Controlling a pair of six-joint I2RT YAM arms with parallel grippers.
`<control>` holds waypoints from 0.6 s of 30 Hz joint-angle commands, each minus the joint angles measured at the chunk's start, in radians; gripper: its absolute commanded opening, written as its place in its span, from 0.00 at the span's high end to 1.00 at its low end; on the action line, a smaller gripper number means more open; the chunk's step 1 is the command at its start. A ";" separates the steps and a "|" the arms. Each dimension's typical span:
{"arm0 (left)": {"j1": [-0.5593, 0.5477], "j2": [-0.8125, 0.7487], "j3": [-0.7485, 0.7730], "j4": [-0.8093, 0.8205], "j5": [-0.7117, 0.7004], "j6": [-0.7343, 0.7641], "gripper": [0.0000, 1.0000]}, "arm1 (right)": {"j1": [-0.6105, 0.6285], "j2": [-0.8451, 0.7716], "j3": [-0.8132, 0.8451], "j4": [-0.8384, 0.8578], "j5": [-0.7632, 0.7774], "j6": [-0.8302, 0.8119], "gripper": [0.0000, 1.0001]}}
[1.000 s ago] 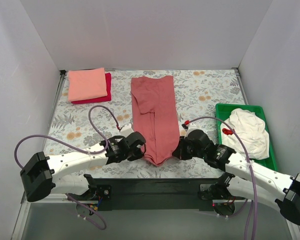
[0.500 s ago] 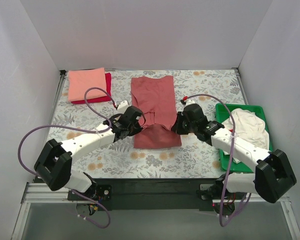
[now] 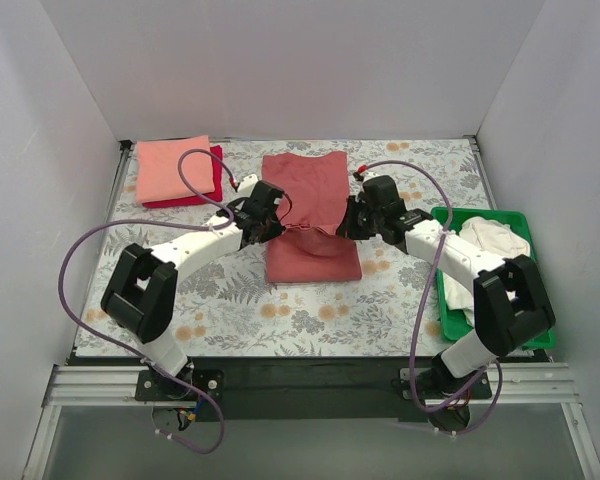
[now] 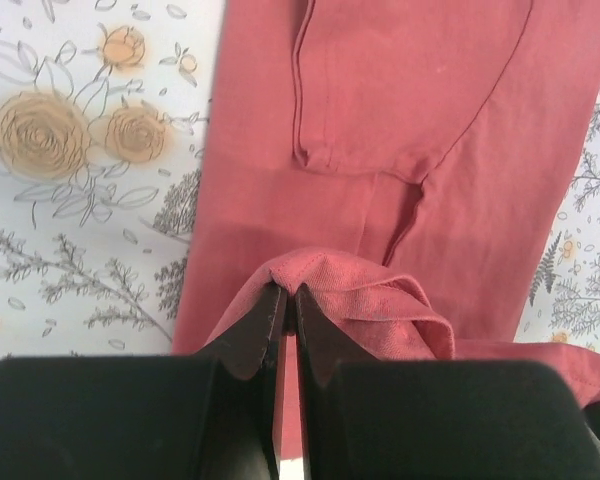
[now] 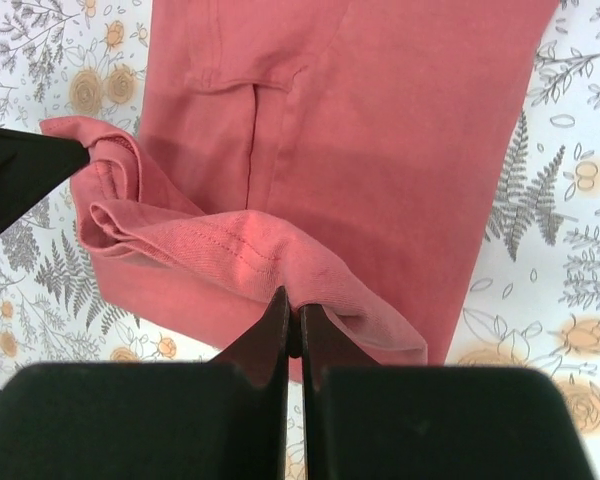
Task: Fold and stack the t-shirts
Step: Fold the tshirt
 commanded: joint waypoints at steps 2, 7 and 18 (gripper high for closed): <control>0.028 0.042 0.086 0.014 -0.001 0.057 1.00 | -0.021 0.065 0.092 0.036 -0.046 -0.039 0.99; 0.059 0.092 0.112 0.014 0.015 0.063 1.00 | -0.046 0.127 0.149 0.034 -0.040 -0.043 0.99; 0.103 0.203 0.181 -0.008 0.024 0.074 0.98 | -0.102 0.269 0.239 0.036 -0.129 -0.046 0.99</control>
